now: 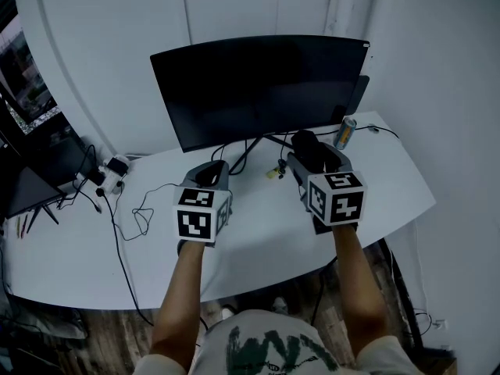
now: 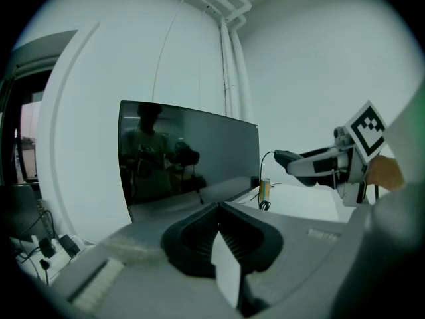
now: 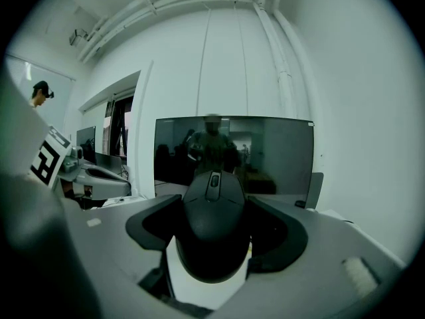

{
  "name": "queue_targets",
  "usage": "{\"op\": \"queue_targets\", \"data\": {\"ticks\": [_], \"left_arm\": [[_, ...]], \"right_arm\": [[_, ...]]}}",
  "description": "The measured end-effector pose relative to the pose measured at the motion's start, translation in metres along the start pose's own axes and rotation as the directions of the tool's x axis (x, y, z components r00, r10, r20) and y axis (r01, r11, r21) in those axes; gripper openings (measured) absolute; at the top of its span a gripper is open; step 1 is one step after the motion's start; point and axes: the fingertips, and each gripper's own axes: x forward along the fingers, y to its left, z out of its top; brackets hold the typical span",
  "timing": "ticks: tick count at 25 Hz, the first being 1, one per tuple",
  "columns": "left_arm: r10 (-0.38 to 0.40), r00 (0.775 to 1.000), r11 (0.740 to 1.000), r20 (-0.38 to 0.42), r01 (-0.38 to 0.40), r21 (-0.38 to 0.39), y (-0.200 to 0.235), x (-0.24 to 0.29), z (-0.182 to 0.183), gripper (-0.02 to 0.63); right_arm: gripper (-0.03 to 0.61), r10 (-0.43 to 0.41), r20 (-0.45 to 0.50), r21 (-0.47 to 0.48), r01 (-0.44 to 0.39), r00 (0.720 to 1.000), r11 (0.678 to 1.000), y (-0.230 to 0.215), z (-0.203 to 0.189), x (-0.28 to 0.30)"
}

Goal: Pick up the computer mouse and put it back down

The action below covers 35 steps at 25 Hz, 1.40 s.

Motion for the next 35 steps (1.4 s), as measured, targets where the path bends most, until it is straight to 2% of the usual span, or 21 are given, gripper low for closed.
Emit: {"op": "queue_targets", "data": {"ticks": [12,24,35], "left_arm": [[-0.02,1.0,1.0,-0.01,0.02,-0.002,-0.012,0.004,-0.006,0.003],[-0.102,0.993,0.995,-0.058,0.102,-0.008,-0.059,0.032,-0.028,0.003],[-0.177,0.974,0.984,-0.139,0.178,-0.002,-0.11,0.065,-0.061,0.003]], "right_arm": [[0.31,-0.019,-0.049,-0.001,0.019,0.999,1.0,-0.017,-0.023,0.004],[0.31,-0.048,-0.146,0.048,0.055,0.988,0.997,-0.049,-0.082,0.0],[0.31,-0.022,-0.274,0.128,0.059,0.962,0.99,-0.071,-0.163,0.006]]}}
